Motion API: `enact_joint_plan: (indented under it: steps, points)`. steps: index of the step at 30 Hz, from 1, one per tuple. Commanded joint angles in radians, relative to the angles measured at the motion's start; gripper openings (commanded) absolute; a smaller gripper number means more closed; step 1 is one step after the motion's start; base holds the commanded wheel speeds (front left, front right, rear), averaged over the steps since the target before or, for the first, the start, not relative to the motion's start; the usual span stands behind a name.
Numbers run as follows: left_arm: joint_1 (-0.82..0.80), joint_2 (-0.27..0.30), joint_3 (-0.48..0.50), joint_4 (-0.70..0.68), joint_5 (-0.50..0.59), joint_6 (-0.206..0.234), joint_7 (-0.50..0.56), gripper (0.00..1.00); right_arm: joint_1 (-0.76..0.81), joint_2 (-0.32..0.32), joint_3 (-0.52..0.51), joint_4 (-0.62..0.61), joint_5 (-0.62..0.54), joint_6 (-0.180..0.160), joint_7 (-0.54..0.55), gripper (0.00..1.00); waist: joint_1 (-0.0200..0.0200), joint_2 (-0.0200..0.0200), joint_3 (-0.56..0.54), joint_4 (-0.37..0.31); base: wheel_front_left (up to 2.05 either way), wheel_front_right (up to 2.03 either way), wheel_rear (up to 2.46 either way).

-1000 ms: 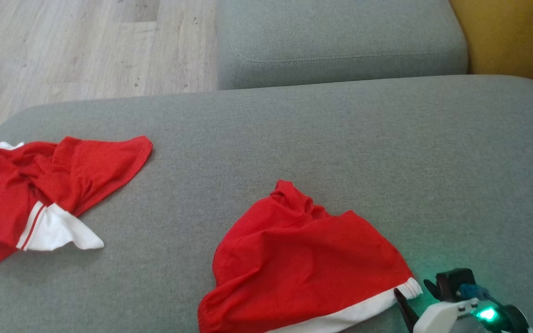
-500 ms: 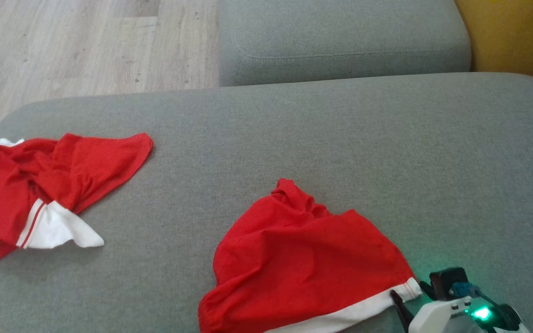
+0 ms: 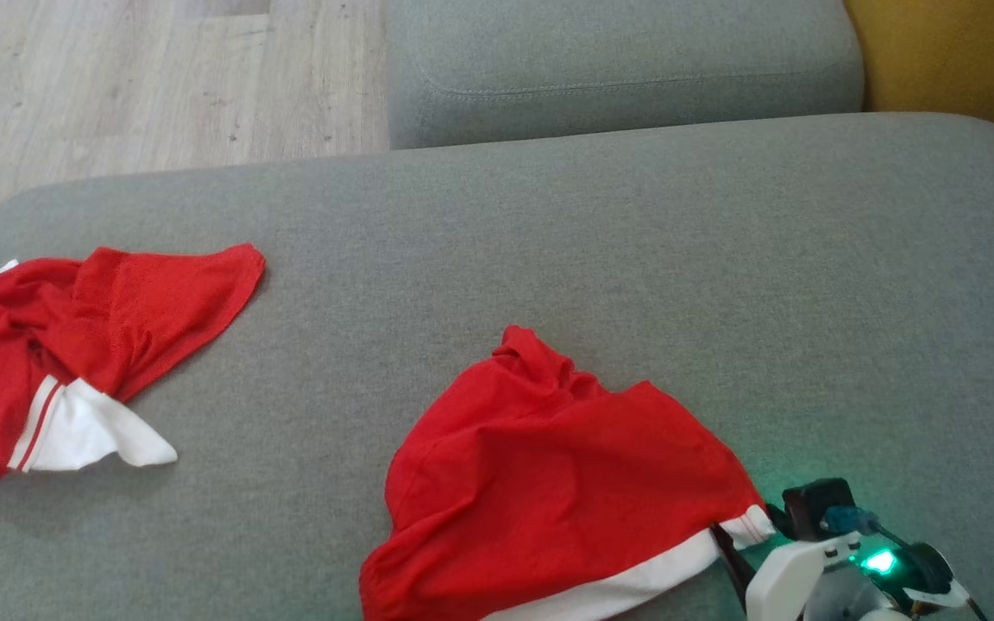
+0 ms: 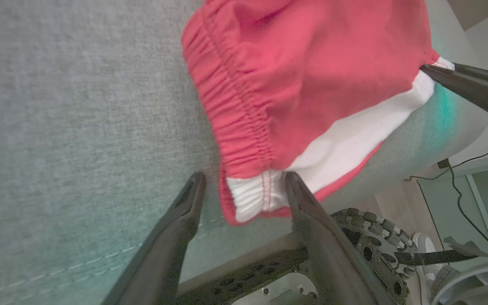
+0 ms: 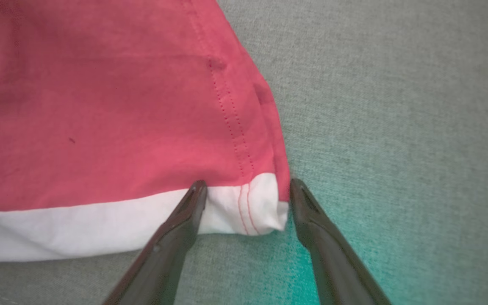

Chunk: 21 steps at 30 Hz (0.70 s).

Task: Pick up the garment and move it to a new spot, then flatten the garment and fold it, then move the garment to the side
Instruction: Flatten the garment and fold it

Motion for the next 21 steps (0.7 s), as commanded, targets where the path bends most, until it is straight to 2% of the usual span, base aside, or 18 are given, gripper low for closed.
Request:
enact_joint_plan:
  steps: [1, 2, 3, 4, 5, 6, 9, 12, 17, 21]
  points:
    - [-0.055, 0.002, 0.019, -0.015, -0.009, 0.002, -0.015, 0.77, -0.033, -0.012, 0.033, -0.009, 0.008, -0.001, 0.011, 0.96, 0.0, 0.0, 0.002, -0.001, 0.0, 0.0, 0.0]
    - [-0.058, 0.002, 0.015, -0.012, -0.012, 0.002, -0.018, 0.51, -0.033, -0.014, 0.036, -0.009, 0.012, -0.001, 0.014, 0.69, 0.0, 0.0, 0.003, -0.002, 0.0, 0.0, 0.0]
    - [-0.061, 0.003, 0.01, -0.01, -0.015, 0.002, -0.021, 0.47, -0.033, -0.016, 0.04, -0.008, 0.017, -0.001, 0.018, 0.33, 0.0, 0.0, 0.004, -0.002, 0.0, 0.0, 0.0]
    - [-0.064, 0.004, 0.006, -0.008, -0.018, 0.002, -0.025, 0.45, -0.033, -0.019, 0.044, -0.006, 0.023, -0.001, 0.023, 0.04, 0.0, 0.0, 0.004, -0.002, 0.0, 0.0, 0.0]
    - [-0.067, 0.006, -0.002, -0.007, -0.023, 0.002, -0.027, 0.17, -0.032, -0.018, 0.039, -0.005, 0.031, -0.001, 0.026, 0.0, 0.0, 0.0, 0.004, -0.003, 0.0, 0.0, 0.0]
    - [-0.07, 0.009, -0.012, -0.009, -0.03, 0.002, -0.026, 0.0, -0.031, -0.016, 0.036, -0.006, 0.041, -0.001, 0.03, 0.0, 0.0, 0.0, 0.003, -0.004, 0.0, 0.0, 0.0]
    - [-0.072, 0.026, -0.034, -0.036, -0.061, 0.002, -0.027, 0.0, -0.021, -0.008, 0.023, -0.036, 0.091, -0.001, 0.038, 0.0, 0.0, 0.0, -0.004, -0.007, 0.0, 0.0, 0.0]
    - [-0.064, 0.048, -0.032, -0.144, -0.124, 0.002, -0.038, 0.0, 0.005, 0.001, 0.016, -0.148, 0.238, -0.001, 0.055, 0.0, 0.0, 0.0, -0.01, -0.012, 0.0, 0.0, 0.0]
    - [-0.059, 0.136, 0.006, -0.47, -0.261, 0.002, -0.061, 0.0, 0.083, -0.023, -0.052, -0.513, 0.612, -0.001, 0.133, 0.0, 0.0, 0.0, -0.017, -0.026, 0.0, 0.0, 0.0]
    - [-0.082, 0.21, 0.072, -0.723, -0.372, 0.002, -0.06, 0.0, 0.115, -0.044, -0.177, -0.774, 0.791, -0.001, 0.2, 0.0, 0.0, 0.0, -0.018, -0.051, 0.0, 0.0, 0.0]
